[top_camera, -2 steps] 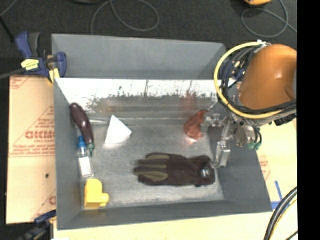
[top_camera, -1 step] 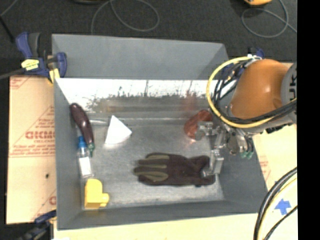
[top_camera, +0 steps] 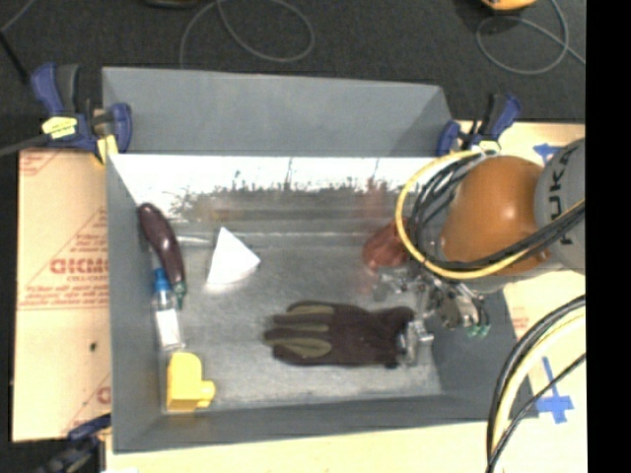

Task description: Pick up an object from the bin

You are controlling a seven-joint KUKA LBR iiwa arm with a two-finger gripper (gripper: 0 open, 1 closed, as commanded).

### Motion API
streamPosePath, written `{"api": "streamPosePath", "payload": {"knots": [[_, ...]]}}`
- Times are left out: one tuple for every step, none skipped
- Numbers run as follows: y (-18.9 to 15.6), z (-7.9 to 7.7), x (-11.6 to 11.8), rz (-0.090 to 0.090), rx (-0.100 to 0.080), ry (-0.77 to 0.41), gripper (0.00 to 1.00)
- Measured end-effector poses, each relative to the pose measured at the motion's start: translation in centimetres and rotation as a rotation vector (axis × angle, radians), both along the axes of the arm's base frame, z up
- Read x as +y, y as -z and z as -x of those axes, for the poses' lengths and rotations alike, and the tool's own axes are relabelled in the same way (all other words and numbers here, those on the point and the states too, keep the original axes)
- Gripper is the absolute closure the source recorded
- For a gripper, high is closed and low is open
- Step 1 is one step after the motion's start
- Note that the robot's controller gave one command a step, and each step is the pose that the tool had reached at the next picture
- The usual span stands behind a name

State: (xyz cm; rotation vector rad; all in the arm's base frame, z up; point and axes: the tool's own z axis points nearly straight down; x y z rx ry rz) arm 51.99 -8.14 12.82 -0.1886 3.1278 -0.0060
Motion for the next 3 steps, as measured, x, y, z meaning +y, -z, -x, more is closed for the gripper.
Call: {"api": "streamPosePath", "payload": {"knots": [[4.6,-0.1,-0.2,0.0,-0.004,0.014,1.0],[4.6,-0.1,-0.2,0.001,-0.004,0.013,1.0],[-14.2,0.7,-1.6,0.003,-0.016,0.064,1.0]]}}
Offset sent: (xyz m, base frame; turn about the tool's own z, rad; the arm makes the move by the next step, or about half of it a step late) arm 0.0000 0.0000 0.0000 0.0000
